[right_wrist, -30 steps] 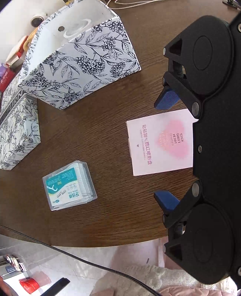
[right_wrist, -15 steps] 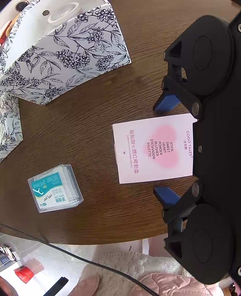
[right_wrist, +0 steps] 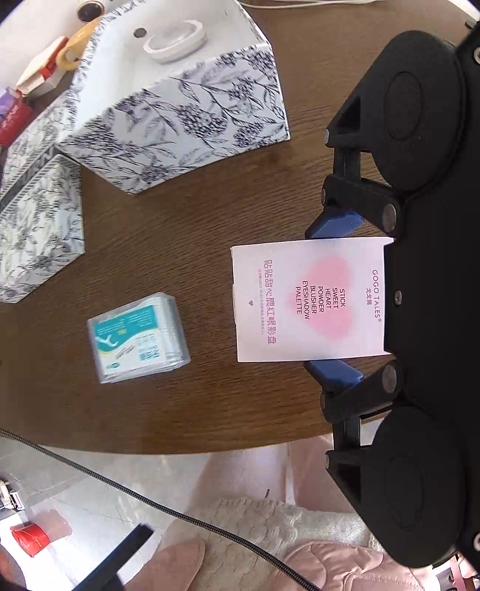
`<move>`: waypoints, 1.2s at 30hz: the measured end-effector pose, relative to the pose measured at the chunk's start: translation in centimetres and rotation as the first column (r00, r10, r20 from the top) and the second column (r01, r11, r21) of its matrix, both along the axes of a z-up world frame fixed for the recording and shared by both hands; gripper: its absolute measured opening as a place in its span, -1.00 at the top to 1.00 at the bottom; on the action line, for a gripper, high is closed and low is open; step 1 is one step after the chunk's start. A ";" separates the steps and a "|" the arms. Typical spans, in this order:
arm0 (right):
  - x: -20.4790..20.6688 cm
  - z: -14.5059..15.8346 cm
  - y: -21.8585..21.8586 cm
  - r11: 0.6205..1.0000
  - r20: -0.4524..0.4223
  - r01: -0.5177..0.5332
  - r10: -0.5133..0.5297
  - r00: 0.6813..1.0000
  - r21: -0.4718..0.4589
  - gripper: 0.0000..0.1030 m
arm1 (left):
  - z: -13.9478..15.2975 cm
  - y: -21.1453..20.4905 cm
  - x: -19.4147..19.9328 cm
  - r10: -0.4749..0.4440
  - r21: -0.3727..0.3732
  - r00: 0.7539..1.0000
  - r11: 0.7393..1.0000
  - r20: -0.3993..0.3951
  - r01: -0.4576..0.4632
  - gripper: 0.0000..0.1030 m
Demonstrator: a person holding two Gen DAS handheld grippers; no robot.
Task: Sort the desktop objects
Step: 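Carry the pink palette card with the right gripper into the open box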
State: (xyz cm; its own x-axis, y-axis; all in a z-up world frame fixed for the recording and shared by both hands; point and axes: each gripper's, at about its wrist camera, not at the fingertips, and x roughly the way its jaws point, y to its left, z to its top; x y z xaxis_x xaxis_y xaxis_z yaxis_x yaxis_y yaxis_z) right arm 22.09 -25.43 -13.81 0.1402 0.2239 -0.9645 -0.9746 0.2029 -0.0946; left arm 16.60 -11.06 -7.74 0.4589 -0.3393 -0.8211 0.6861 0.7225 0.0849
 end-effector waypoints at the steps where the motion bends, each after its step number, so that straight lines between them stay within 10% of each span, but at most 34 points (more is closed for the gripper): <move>1: -0.5 1.2 0.2 1.000 0.018 -0.008 0.007 1.000 0.013 -0.34 | 0.5 -0.1 -0.2 -0.002 0.011 1.000 1.000 0.005 0.002 -1.00; 18: 10.2 13.8 5.8 0.996 0.181 -0.086 0.087 0.980 -0.017 -0.35 | 8.0 2.2 8.2 -0.027 -0.019 1.000 0.999 -0.003 0.027 -1.00; 36: 26.3 1.9 10.0 0.987 -0.010 -0.074 0.073 0.997 -0.146 -0.35 | 3.8 6.1 22.0 -0.078 -0.020 0.991 0.997 -0.111 0.076 -1.00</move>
